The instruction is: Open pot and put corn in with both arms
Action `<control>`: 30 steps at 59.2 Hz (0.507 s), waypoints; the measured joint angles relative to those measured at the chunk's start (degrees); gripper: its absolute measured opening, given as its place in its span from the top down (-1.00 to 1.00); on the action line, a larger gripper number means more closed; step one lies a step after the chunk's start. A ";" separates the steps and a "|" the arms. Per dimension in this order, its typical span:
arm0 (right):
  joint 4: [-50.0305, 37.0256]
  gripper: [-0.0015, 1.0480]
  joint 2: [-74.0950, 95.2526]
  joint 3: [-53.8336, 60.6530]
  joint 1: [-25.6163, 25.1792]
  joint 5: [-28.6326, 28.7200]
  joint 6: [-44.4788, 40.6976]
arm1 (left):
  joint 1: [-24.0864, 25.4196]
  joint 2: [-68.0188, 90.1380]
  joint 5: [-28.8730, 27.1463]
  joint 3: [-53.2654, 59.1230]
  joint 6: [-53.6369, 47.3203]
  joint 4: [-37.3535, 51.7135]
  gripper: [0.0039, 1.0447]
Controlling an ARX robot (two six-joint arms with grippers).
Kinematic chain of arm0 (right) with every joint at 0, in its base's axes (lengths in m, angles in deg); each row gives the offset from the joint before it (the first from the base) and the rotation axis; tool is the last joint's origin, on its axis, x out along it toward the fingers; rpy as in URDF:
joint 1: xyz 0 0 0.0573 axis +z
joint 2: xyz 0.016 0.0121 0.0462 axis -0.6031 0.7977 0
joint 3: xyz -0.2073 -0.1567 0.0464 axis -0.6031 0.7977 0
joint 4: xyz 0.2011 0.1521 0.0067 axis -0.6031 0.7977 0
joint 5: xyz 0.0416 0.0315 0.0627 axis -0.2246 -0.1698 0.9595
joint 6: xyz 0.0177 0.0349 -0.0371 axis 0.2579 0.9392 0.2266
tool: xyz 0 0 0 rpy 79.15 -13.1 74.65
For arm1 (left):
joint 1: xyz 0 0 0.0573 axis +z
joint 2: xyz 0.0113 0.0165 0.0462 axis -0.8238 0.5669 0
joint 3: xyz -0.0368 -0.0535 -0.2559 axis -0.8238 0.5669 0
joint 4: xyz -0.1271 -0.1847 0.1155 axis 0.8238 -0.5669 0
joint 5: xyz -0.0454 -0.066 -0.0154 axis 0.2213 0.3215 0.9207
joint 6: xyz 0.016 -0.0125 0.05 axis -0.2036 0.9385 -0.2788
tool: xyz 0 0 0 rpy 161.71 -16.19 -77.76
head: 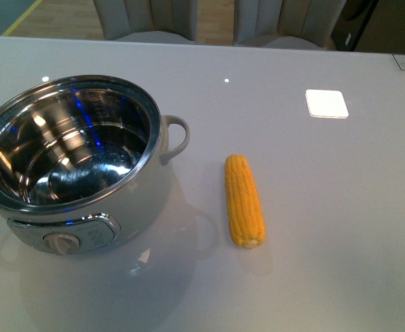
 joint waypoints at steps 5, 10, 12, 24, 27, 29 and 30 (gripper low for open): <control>0.00 -0.83 0.00 0.00 0.02 0.00 0.00 | -3.96 -3.06 -4.20 2.10 -1.11 0.24 -0.15; 0.00 -0.83 0.00 0.00 0.00 0.00 0.00 | -7.76 -7.02 -7.67 2.23 -1.55 -3.65 0.20; 0.00 -0.83 0.00 0.00 0.02 0.00 0.00 | -8.76 -8.28 -8.87 2.23 -1.66 -4.74 0.30; 0.00 -0.83 0.00 0.00 0.02 0.00 0.00 | -14.36 -14.82 -14.14 2.23 -1.90 -10.99 0.94; 0.00 -0.83 0.00 0.00 0.00 0.00 0.00 | -15.43 -16.09 -15.26 2.23 -1.92 -12.20 0.94; 0.00 -0.83 0.00 0.00 0.02 0.00 0.00 | -16.02 -16.81 -15.80 2.23 -1.92 -12.85 0.94; 0.00 -0.83 0.00 0.00 0.02 0.00 0.00 | -16.41 -17.25 -16.15 2.23 -1.92 -13.27 0.94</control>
